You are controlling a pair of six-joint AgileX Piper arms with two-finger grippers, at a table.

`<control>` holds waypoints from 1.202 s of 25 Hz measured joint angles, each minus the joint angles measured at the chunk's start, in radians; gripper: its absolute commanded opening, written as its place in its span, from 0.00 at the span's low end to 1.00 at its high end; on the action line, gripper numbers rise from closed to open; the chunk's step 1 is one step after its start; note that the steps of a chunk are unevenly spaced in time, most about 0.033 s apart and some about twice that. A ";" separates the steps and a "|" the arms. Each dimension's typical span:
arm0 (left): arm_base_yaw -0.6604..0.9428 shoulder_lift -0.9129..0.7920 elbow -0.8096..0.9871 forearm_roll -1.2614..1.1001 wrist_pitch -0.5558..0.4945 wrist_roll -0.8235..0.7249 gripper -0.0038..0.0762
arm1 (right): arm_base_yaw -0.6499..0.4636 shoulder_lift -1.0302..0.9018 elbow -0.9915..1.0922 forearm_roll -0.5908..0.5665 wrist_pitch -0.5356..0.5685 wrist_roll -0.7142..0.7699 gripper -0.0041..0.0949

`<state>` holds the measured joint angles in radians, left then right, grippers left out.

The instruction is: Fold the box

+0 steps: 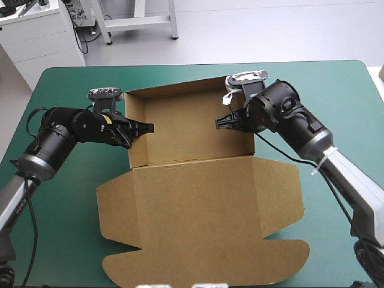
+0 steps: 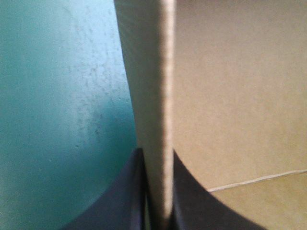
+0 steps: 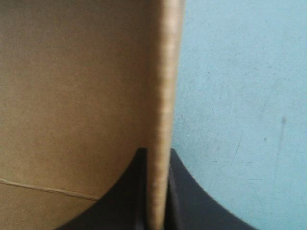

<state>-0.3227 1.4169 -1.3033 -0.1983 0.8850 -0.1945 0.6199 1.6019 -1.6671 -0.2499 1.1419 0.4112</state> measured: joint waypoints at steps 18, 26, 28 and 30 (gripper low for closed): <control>-0.061 0.472 -0.448 0.041 0.337 -0.121 0.01 | -0.298 0.201 -0.010 0.306 0.065 -0.235 0.02; -0.058 0.555 -0.464 0.049 0.343 -0.136 0.01 | -0.307 0.318 -0.024 0.336 0.042 -0.260 0.02; -0.058 0.557 -0.466 0.050 0.344 -0.138 0.01 | -0.307 0.322 -0.029 0.335 0.043 -0.262 0.02; -0.058 0.561 -0.467 0.052 0.347 -0.138 0.01 | -0.307 0.327 -0.039 0.335 0.046 -0.262 0.02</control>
<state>-0.3806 1.9780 -1.7705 -0.1466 1.2317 -0.3330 0.3129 1.9288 -1.7061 0.0854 1.1880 0.1488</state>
